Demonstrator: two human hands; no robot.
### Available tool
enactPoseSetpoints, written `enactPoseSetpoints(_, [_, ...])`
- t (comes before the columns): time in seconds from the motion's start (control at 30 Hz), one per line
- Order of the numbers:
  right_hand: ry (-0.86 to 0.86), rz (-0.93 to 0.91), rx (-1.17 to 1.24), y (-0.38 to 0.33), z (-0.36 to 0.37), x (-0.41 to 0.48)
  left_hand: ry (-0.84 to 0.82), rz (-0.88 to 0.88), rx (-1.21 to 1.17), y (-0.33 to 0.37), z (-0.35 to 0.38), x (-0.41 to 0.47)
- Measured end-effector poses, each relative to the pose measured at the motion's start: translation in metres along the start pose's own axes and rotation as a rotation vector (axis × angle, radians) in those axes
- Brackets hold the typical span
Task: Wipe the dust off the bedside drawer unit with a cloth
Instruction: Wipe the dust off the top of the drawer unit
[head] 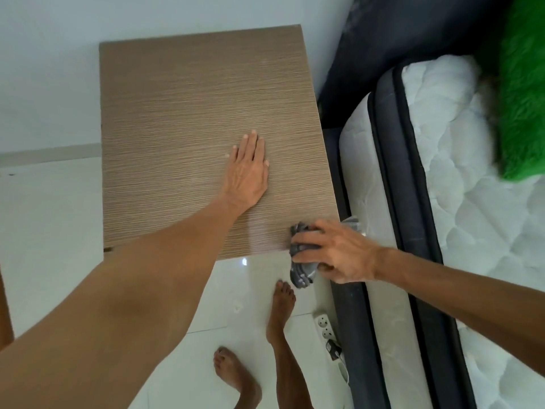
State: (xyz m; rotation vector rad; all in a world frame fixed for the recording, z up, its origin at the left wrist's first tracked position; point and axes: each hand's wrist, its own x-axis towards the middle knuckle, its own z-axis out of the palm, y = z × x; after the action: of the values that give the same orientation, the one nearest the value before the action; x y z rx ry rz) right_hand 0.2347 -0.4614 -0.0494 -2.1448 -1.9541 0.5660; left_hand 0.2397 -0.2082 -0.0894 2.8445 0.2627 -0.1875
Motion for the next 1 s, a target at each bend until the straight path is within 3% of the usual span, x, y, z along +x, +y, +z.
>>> enactPoseSetpoints(0.2, [0.325,0.370,0.014,0.101,-0.069,0.036,0.038,-0.054,0.000,0.010,0.006,0.022])
enactPoseSetpoints(0.53, [0.493,0.713,0.118,0.247,-0.127,0.185,0.124,-0.083,0.070,0.012,0.020,0.025])
enactPoseSetpoints(0.73, [0.343,0.758,0.023,0.257,-0.105,0.206,0.108,-0.086,0.074,0.009,0.021,0.026])
enactPoseSetpoints(1.0, [0.308,0.663,-0.112,0.184,-0.047,0.157,0.084,-0.082,0.062,0.009,0.020,0.026])
